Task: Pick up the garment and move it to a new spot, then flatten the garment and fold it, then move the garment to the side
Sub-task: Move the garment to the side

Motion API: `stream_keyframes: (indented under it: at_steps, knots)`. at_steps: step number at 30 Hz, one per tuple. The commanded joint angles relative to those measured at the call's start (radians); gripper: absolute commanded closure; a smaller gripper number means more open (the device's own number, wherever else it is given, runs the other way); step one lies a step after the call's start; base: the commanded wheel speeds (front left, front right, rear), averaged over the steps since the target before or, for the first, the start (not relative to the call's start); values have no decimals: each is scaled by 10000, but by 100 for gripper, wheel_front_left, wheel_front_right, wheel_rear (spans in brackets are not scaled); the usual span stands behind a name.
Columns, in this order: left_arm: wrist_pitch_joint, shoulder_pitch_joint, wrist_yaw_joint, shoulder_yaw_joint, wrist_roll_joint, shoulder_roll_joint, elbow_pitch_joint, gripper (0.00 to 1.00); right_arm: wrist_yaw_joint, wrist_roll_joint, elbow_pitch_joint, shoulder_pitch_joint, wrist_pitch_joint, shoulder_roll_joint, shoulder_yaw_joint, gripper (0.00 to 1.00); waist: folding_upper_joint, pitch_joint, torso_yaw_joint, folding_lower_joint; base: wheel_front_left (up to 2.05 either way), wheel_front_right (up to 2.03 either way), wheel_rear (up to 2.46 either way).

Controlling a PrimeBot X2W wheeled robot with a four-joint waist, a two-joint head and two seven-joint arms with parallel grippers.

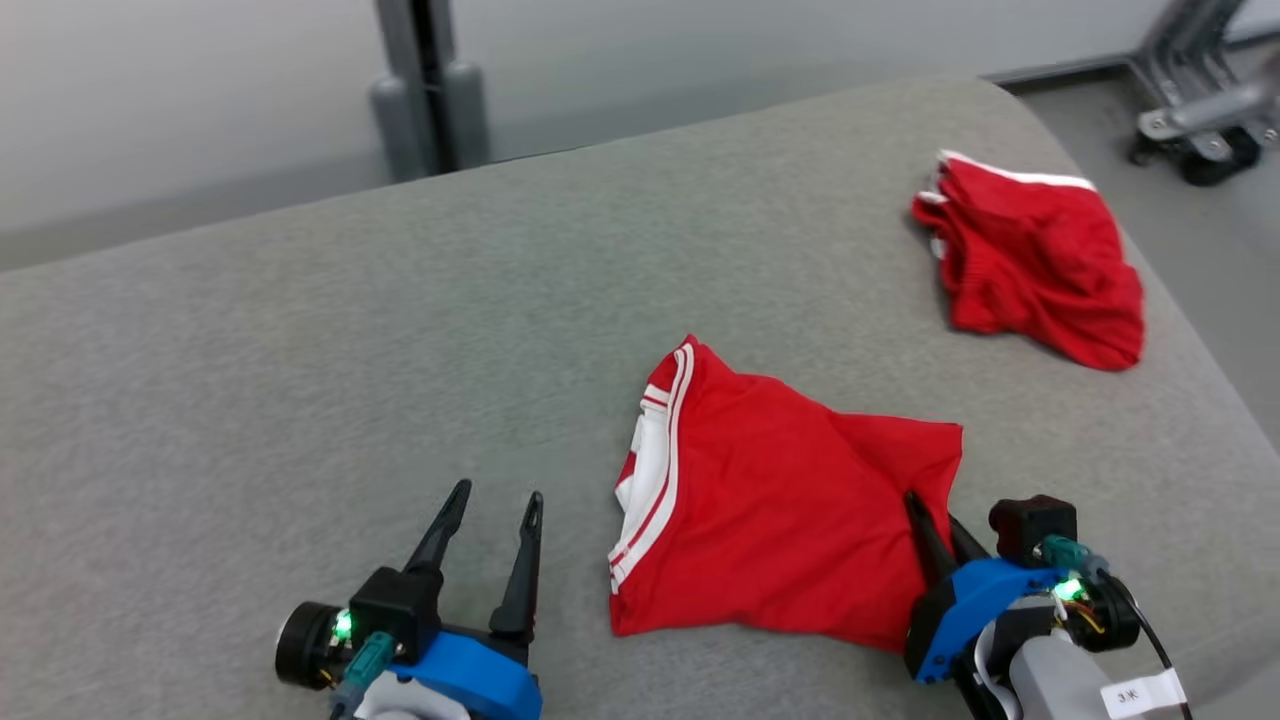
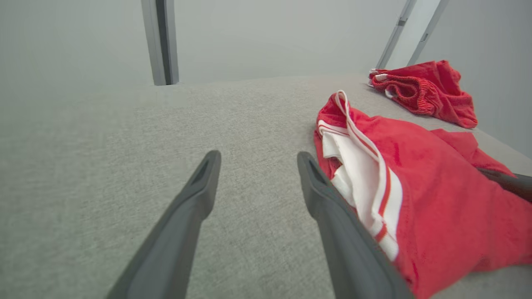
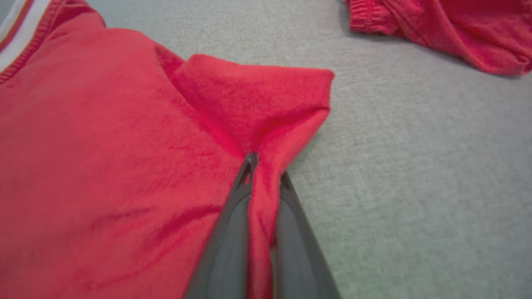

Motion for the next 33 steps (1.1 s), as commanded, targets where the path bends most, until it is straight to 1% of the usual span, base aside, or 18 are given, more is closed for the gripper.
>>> stream_keyframes:
  at_steps: [1, 5, 9, 14, 17, 19, 22, 24, 28, 33]
  knots:
    - [-47, -148, -45, -23, 22, 9, -16, 0, -14, 41, -70, 153, 6, -63, -29, 100, 0, -183, -354, -1, 0, 0, 0]
    - [-47, -218, -110, -189, -1, 9, 50, 0, -14, 131, -234, 250, 3, -58, -11, 100, 0, -33, -771, -1, 0, 0, 0]
    - [-47, -280, -175, -280, 74, 12, 111, 0, -14, 42, -348, 181, 3, -60, -97, 100, 0, 93, -915, -1, 0, 0, 0]
    - [-47, -366, -220, -319, 204, 10, 189, 0, -9, -191, -603, -326, -10, -52, -187, 100, 0, 358, -771, -1, 0, 0, 0]
    - [-47, -424, -243, -247, 316, 12, 277, 0, -9, -612, -724, -1061, -10, -75, -334, 100, 0, 564, -560, -1, 0, 0, 0]
    - [-47, -477, -265, -202, 383, 39, 328, 0, -9, -914, -736, -1725, -7, -198, -453, 100, 0, 714, -381, -1, 0, 0, 0]
    - [-47, -573, -288, -156, 447, 83, 353, 0, -11, -1462, -656, -2811, 201, -542, -771, 100, 0, 937, -95, -1, 0, 0, 0]
    - [-47, -619, -297, -154, 491, 108, 327, 0, -11, -1777, -590, -3498, 438, -822, -1172, 100, 0, 1099, 114, -1, 0, 0, 0]
    - [-45, -734, -297, -147, 519, 147, 317, 0, -11, -2809, -433, -4416, 1167, -1796, -2166, 100, 0, 1340, 524, -1, 0, 0, 0]
    - [-34, -760, -272, -206, 428, 137, 320, 0, -11, -3933, -564, -4730, 2016, -2939, -3640, 100, 0, 1482, 922, -1, 0, 0, 0]
